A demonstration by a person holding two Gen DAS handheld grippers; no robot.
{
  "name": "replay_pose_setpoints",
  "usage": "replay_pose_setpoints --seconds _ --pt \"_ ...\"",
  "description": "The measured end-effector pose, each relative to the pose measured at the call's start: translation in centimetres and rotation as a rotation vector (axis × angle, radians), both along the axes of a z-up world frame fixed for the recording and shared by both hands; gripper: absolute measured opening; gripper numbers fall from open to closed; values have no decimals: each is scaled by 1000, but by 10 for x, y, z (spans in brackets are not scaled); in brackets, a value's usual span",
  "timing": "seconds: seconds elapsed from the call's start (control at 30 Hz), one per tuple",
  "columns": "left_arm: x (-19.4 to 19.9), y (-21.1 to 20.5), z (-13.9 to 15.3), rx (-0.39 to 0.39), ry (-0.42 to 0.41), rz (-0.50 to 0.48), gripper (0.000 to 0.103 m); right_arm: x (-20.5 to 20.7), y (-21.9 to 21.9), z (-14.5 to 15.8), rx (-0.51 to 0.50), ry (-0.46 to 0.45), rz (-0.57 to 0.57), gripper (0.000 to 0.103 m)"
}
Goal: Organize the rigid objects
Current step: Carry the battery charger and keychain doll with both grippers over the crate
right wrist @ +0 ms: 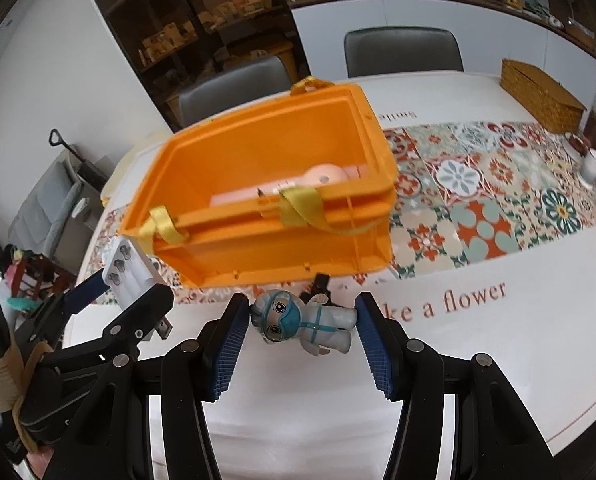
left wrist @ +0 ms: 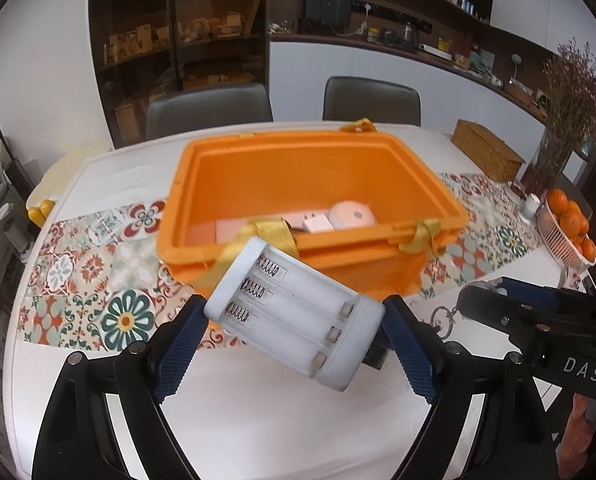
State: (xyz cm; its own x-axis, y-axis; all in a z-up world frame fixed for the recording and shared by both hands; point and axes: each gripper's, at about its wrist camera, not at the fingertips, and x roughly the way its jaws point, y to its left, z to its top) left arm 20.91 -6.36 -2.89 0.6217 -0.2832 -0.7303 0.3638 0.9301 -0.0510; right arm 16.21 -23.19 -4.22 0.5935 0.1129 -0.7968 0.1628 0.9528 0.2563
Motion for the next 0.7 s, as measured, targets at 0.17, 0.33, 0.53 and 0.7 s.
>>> replay_pose_setpoints --seconds 0.17,0.33,0.53,0.7 --pt "5 3 9 -5 -10 12 89 6 0 11 0 -32 13 55" --pt "14 7 18 -22 3 28 89 15 0 19 10 -56 29 55" --pt "27 7 31 -15 5 56 89 29 1 32 11 -89 43 55" --pt "38 8 43 -27 -8 79 89 43 0 46 10 -120 59 55"
